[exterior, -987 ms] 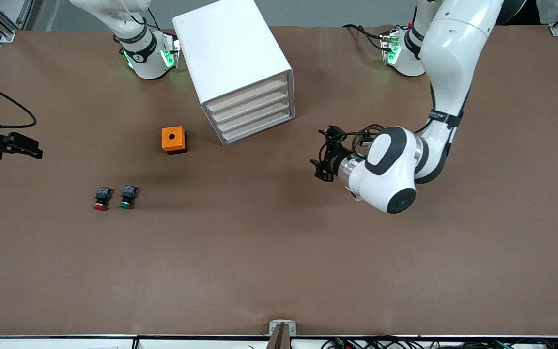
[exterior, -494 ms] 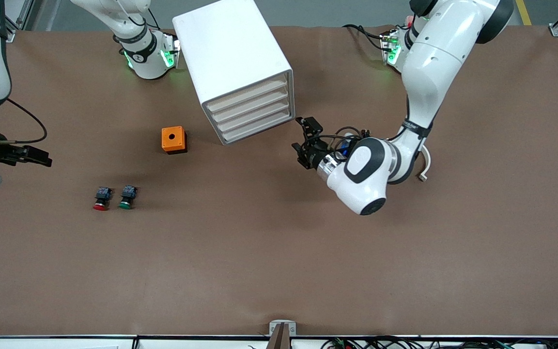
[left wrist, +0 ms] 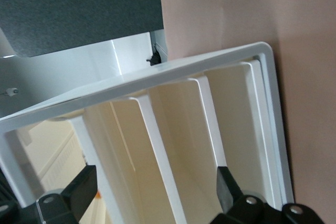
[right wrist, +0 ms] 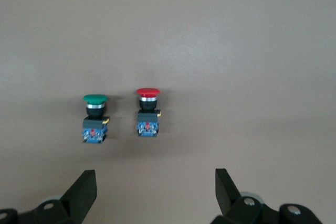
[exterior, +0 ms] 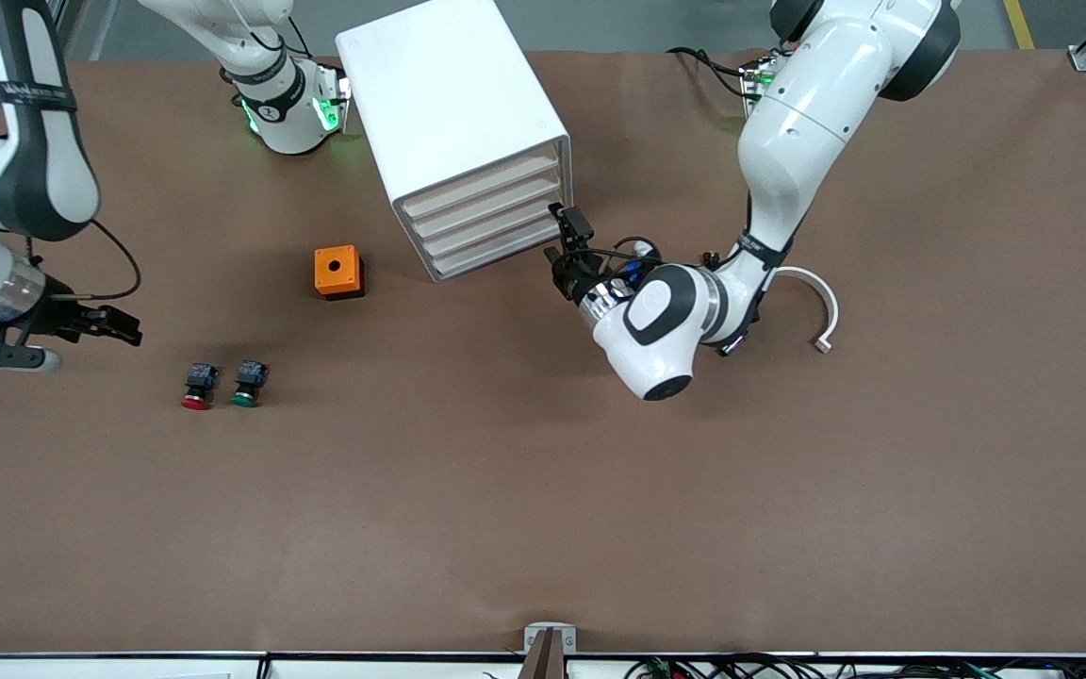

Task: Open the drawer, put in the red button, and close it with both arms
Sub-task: 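Pull the drawer open with the left gripper while the right gripper reaches the button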

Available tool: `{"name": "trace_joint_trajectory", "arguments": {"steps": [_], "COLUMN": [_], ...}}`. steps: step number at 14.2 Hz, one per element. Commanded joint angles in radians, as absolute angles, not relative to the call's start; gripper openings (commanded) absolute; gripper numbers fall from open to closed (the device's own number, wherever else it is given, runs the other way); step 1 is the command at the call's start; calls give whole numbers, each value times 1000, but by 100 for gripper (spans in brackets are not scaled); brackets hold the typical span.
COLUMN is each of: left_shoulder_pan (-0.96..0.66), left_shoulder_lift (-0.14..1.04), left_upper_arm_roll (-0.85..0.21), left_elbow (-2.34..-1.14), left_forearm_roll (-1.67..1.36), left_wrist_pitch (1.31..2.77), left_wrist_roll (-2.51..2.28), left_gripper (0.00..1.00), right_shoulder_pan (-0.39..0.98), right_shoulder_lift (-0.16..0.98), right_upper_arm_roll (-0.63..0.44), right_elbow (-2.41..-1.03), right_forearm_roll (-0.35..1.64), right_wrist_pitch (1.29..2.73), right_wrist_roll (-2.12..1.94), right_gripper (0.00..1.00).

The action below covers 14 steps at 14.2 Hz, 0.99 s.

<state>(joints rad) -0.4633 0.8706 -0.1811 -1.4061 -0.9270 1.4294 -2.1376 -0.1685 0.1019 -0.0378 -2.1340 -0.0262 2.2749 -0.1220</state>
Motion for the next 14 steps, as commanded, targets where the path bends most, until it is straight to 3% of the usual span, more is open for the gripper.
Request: {"name": "trace_joint_trajectory", "arguments": {"steps": [1, 2, 9, 14], "left_shoulder_pan": [-491, -508, -597, -604], "left_shoulder_lift": [890, 890, 893, 897], "left_upper_arm_roll": [-181, -181, -181, -187], "left_elbow": [-1391, -1397, -1457, -1457], "left_forearm_roll": [-945, -945, -945, -963], "left_wrist_pitch": [1405, 1394, 1377, 1376], "left_wrist_roll": [-2178, -2181, -2180, -2178], "left_gripper": [83, 76, 74, 20], "right_shoulder_pan": [-179, -176, -137, -144], "right_shoulder_lift": [86, 121, 316, 383], "right_upper_arm_roll": [-25, -23, -25, -25], "right_elbow": [-2229, -2232, -2229, -2232], "right_forearm_roll": [-25, -23, -25, -23], "right_wrist_pitch": [2405, 2434, 2644, 2718], "right_wrist_roll": [-77, -71, -9, 3], "right_gripper": [100, 100, 100, 100]}}
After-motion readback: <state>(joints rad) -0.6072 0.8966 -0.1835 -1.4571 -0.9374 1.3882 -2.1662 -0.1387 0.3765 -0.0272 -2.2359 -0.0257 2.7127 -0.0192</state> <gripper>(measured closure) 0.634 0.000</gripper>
